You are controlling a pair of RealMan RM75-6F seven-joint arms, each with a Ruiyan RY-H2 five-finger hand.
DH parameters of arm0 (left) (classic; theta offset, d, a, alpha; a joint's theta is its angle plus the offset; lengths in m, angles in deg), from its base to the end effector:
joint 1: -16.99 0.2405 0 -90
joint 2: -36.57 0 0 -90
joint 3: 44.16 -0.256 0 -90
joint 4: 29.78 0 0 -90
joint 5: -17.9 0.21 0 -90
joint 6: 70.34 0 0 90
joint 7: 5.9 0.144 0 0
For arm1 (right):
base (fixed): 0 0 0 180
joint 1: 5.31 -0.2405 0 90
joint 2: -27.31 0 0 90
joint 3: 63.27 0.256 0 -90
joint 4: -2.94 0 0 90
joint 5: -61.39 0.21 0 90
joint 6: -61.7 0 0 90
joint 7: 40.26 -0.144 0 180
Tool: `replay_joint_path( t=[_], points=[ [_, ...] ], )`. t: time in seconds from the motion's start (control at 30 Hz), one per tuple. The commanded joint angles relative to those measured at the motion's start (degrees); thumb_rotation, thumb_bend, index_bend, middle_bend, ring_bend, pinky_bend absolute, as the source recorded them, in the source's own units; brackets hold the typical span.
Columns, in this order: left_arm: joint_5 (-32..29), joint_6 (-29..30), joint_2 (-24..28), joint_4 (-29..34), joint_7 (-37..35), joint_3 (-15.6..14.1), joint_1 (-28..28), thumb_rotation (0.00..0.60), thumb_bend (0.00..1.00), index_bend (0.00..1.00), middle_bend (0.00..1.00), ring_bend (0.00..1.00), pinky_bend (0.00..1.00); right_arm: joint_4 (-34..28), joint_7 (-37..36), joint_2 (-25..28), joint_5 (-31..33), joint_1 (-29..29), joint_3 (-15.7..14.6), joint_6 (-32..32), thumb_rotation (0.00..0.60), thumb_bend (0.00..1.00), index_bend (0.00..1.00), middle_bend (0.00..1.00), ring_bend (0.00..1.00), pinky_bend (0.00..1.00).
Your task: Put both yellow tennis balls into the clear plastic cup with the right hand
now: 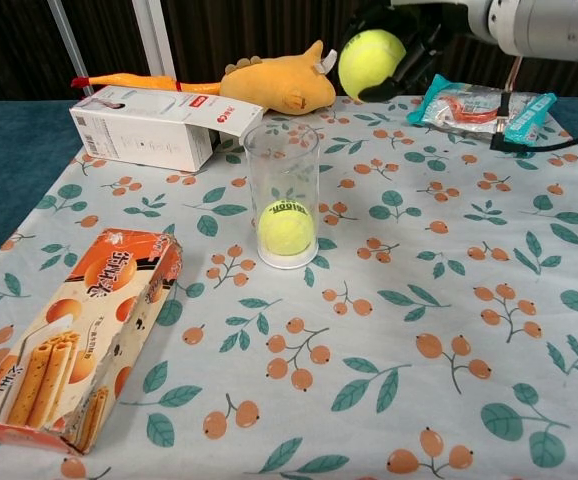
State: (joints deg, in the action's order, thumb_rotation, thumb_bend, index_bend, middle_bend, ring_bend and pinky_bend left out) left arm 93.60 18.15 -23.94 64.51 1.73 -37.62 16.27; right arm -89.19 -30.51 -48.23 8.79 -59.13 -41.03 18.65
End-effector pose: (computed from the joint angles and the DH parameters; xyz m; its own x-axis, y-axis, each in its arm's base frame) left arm -0.3354 0.1674 0.2033 0.5318 -0.0625 0.8446 0.8301 0.2363 -0.5051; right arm -0.0574 -0.4043 0.0607 0.2429 -0.3024 0.9217 -0.9085 -0.4041 0.1068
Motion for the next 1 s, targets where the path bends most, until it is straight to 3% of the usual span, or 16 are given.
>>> replay_joint_path(
  t=[0.03,0.27,0.67,0.7,0.73,0.8,0.83,1.0],
  points=[
    [-0.02,-0.07,0.12,0.01,-0.33,0.02,0.03,0.600,0.00,0.09,0.00,0.00,0.09,-4.31,4.65,2.47,4.56,-3.04,1.28,-1.05,0.600,0.46,0.43,0.37,0.53,0.73],
    [-0.07,-0.27,0.51,-0.06,-1.40,0.11,0.07,0.600,0.00,0.09,0.00,0.00,0.09,-7.86,8.61,1.28,8.69,-6.35,1.14,-3.99,0.600,0.46,0.43,0.37,0.53,0.78],
    [-0.42,-0.38,0.76,0.04,-1.71,0.20,0.16,0.600,0.00,0.09,0.00,0.00,0.09,-10.95,12.11,-1.79,12.85,-9.11,-1.94,-6.94,0.600,0.46,0.43,0.37,0.51,0.85],
    [-0.41,-0.42,0.78,0.04,-1.70,0.19,0.14,0.600,0.00,0.09,0.00,0.00,0.09,-10.87,12.32,-1.94,13.27,-9.28,-2.31,-6.98,0.600,0.46,0.43,0.37,0.50,0.80],
    [-0.39,-0.42,0.78,0.04,-1.69,0.19,0.14,0.600,0.00,0.09,0.00,0.00,0.09,-10.79,12.43,-2.01,13.48,-9.37,-2.54,-7.02,0.600,0.46,0.42,0.37,0.49,0.68],
    [-0.40,-0.42,0.79,0.05,-1.68,0.19,0.14,0.600,0.00,0.09,0.00,0.00,0.09,-10.75,12.50,-2.07,13.75,-9.47,-2.99,-6.93,0.600,0.46,0.41,0.36,0.45,0.24],
    [-0.44,-0.45,0.80,0.05,-1.67,0.18,0.14,0.600,0.00,0.09,0.00,0.00,0.09,-10.79,12.47,-2.01,13.90,-9.50,-3.21,-6.77,0.600,0.46,0.40,0.36,0.43,0.14],
    [-0.45,-0.51,0.82,0.18,-1.47,0.13,0.14,0.600,0.00,0.10,0.00,0.00,0.10,-10.72,12.25,-1.78,14.39,-9.61,-4.08,-6.12,0.600,0.46,0.38,0.32,0.37,0.10]
  ],
)
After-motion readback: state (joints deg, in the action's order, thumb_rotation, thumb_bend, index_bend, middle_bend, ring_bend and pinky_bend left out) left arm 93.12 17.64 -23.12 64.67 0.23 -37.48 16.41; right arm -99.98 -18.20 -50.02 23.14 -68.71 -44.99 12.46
